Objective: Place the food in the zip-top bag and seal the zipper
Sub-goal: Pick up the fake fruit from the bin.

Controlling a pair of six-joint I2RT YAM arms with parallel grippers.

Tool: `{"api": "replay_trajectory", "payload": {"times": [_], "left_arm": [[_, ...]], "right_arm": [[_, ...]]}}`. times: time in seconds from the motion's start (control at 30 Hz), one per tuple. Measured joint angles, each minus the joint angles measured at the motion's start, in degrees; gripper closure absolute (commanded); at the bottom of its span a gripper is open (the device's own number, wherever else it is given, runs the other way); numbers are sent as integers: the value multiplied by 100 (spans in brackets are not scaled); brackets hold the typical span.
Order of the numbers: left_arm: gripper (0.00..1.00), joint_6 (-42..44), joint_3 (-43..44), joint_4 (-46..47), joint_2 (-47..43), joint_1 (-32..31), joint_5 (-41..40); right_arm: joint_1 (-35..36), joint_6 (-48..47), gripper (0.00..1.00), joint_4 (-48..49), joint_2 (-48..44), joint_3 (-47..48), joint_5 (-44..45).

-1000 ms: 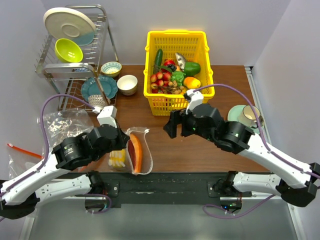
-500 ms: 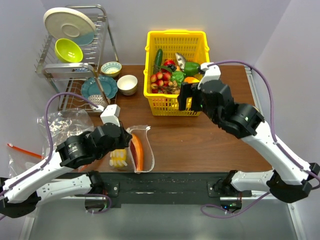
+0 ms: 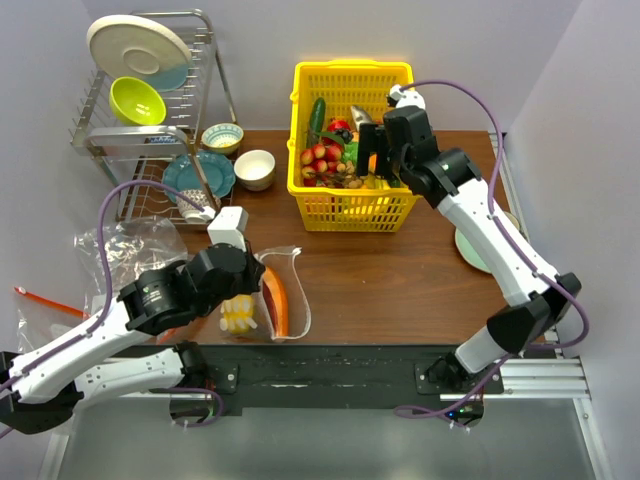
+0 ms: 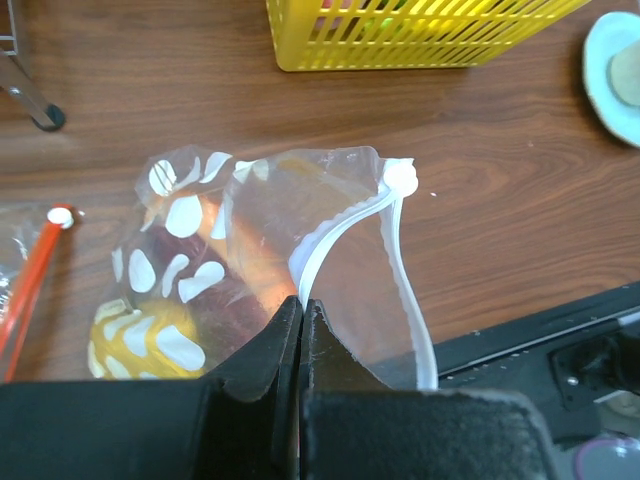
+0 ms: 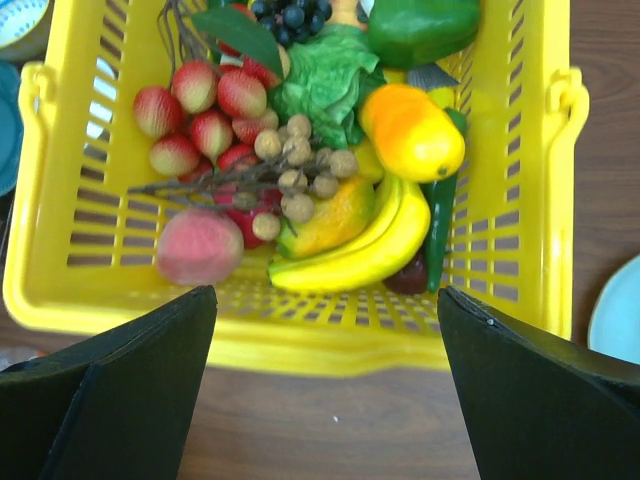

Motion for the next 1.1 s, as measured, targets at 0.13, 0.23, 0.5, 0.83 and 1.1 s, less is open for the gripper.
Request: {"api": "replay_trajectory", "payload": {"times": [0.13,0.23,0.5,0.83,1.1], "left_arm": [[100,299,48,20,140,0,-103],[100,476,109,59,184,0,-144],[100,664,219,229,201,0,-144],[100,704,323,275,275,0,-136],[100,704,323,295,291,0,-76]], "right_arm": [[-175,2,7,26,437,332,-162],[-258,0,10,46,758,485,-310],[-409,4,2,46,1779,984,-623],[-490,-260,2,-72,2415,1370,-79],[-710,-922,2,-140,2942,1860,354]]}}
